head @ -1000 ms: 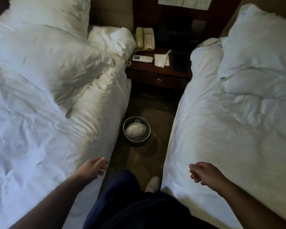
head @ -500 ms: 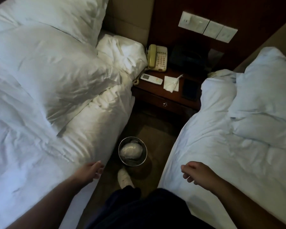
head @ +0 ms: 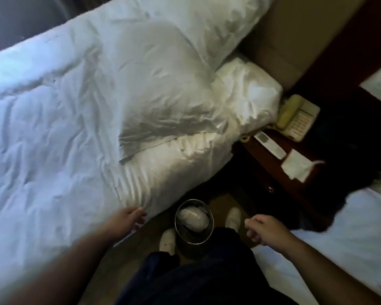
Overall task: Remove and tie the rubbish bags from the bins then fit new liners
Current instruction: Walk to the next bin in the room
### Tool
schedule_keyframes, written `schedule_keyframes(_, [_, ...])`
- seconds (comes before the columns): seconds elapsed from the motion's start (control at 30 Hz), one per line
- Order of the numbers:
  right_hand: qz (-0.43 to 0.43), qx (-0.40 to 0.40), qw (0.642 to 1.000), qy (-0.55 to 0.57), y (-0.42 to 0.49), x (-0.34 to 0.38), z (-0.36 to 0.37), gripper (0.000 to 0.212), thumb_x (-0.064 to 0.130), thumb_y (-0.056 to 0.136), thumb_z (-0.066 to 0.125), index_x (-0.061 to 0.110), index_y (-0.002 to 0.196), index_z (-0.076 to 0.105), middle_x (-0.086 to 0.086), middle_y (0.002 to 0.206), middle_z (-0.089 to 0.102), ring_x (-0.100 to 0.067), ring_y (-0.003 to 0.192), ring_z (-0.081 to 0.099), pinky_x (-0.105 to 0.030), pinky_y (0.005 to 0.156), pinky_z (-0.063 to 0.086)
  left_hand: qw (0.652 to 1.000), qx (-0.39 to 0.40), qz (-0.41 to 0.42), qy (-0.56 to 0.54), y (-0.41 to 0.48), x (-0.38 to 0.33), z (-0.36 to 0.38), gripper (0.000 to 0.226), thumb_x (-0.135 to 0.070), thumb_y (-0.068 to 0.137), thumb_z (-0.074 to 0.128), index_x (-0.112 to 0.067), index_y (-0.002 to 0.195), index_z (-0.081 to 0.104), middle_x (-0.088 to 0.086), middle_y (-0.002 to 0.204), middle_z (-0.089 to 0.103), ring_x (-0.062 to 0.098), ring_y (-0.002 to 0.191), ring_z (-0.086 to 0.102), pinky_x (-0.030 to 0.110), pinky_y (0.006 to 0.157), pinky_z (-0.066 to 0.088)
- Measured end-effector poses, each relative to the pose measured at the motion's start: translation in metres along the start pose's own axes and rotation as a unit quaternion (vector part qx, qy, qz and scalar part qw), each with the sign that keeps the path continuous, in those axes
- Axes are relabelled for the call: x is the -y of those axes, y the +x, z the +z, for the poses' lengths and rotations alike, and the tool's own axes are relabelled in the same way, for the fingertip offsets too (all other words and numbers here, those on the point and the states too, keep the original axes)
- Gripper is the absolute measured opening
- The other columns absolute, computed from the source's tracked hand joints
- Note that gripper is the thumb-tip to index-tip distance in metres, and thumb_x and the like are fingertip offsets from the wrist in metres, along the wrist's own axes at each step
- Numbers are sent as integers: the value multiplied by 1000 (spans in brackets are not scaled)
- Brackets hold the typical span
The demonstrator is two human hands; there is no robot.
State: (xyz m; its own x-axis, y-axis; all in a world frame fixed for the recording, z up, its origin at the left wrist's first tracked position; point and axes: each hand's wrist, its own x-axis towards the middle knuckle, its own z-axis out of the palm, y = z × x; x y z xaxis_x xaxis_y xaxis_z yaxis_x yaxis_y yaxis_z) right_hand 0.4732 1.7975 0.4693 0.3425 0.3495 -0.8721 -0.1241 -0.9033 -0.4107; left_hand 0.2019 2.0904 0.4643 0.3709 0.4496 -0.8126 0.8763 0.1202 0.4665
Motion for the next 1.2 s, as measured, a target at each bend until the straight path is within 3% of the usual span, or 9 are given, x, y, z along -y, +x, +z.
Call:
schedule_keyframes(0.07, [-11, 29, 998, -49, 22, 20, -21, 22, 29, 103, 52, 13, 99, 68, -11, 97, 69, -19, 83, 63, -28, 69, 48, 999, -31, -30, -34, -7, 4, 14, 30, -25, 106, 41, -10, 105, 67, 11, 100, 69, 18, 77, 62, 22, 63, 50])
schedule_keyframes(0.17, [-44, 59, 991, -108, 53, 43, -40, 22, 28, 102, 53, 13, 96, 68, -13, 97, 71, -19, 80, 64, -26, 64, 47, 992, -66, -70, -80, -26, 11, 47, 28, -29, 105, 42, -22, 97, 68, 6, 97, 70, 26, 91, 67, 36, 82, 52])
schedule_keyframes(0.3, [-64, 95, 979, -171, 76, 52, -49, 22, 29, 101, 55, 14, 92, 69, -9, 90, 72, -18, 76, 65, -26, 62, 45, 980, -104, -85, -147, -48, 1, 90, 27, -25, 106, 41, -14, 106, 66, 8, 100, 69, 14, 83, 62, 17, 64, 45])
schedule_keyframes(0.5, [-66, 124, 963, -230, 75, 32, -51, 23, 31, 101, 54, 15, 92, 69, -9, 94, 72, -19, 82, 67, -27, 67, 47, 965, -113, -118, -207, -56, 32, 136, 28, -32, 105, 42, -22, 104, 69, 4, 98, 71, 17, 82, 64, 27, 70, 46])
schedule_keyframes(0.83, [-58, 126, 958, -249, 101, -21, 6, 22, 33, 101, 55, 17, 93, 69, -8, 93, 72, -22, 82, 67, -29, 68, 47, 937, -112, -159, -290, -48, 94, 195, 29, -24, 105, 43, -9, 107, 67, 10, 97, 68, 14, 74, 55, 21, 64, 44])
schedule_keyframes(1.2, [-140, 78, 964, -211, 184, -116, 45, 22, 32, 101, 53, 18, 95, 69, -5, 90, 73, -23, 84, 67, -33, 72, 49, 931, -173, -72, -313, 25, 188, 287, 27, -30, 104, 44, -25, 102, 70, -1, 89, 72, 15, 79, 62, 32, 70, 47])
